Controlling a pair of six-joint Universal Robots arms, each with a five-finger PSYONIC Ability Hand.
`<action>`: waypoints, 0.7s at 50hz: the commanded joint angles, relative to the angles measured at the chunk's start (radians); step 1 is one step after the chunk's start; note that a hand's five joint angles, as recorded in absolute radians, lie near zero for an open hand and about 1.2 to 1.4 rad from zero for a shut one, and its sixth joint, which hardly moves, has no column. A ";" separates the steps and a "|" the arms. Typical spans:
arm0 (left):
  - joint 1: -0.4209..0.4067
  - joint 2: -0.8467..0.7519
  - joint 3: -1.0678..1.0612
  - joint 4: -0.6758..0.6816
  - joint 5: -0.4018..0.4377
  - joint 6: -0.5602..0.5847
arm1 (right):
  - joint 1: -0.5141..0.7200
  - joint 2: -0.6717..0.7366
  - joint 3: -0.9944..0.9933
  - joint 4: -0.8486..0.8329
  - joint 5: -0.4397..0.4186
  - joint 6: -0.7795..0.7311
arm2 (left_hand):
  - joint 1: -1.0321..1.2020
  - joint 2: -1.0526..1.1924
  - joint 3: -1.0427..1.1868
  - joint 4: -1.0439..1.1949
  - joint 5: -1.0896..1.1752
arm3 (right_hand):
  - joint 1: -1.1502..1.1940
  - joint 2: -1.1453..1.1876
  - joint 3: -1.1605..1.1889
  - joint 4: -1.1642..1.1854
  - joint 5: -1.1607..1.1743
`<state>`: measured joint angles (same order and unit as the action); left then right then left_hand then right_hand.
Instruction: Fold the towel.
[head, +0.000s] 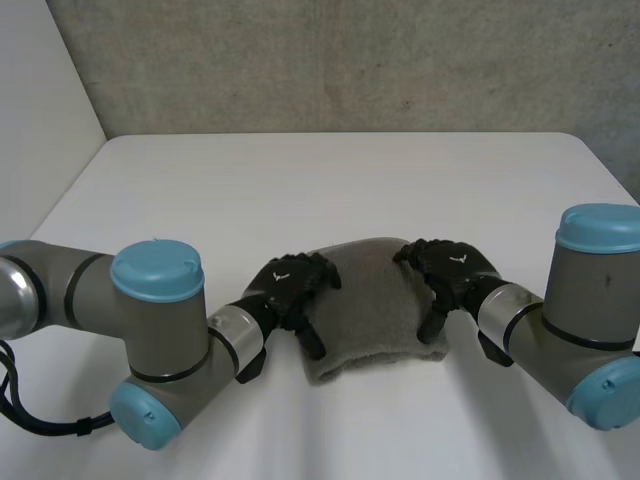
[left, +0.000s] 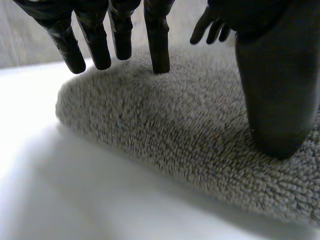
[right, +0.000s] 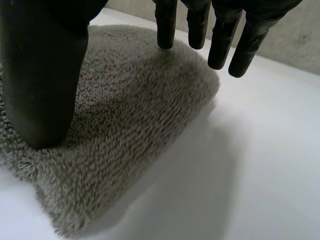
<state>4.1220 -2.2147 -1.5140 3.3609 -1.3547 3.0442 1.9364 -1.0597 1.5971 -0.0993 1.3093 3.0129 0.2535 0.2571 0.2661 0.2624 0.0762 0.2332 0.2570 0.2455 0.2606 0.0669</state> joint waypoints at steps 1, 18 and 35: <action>0.000 -0.004 0.012 -0.025 -0.023 0.001 | -0.001 0.007 -0.003 0.003 -0.004 0.009 | -0.055 -0.058 -0.067 -0.063 -0.052 | -0.059 -0.082 -0.071 -0.086 -0.067; 0.017 0.224 0.067 -0.112 -0.044 -0.007 | 0.013 -0.264 -0.045 0.012 0.088 0.020 | -0.063 -0.067 -0.076 -0.072 -0.061 | -0.059 -0.082 -0.071 -0.086 -0.067; 0.106 0.418 0.185 -0.327 -0.253 -0.010 | 0.019 -0.352 -0.215 0.167 0.307 0.032 | -0.063 -0.067 -0.076 -0.072 -0.061 | -0.059 -0.082 -0.071 -0.086 -0.067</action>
<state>4.2042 -1.8222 -1.3430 3.0665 -1.5662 3.0352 1.9562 -1.4227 1.3939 0.0263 1.6129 3.0403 0.2487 0.2530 0.2559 0.2581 0.0640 0.2292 0.2569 0.2405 0.2605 0.0668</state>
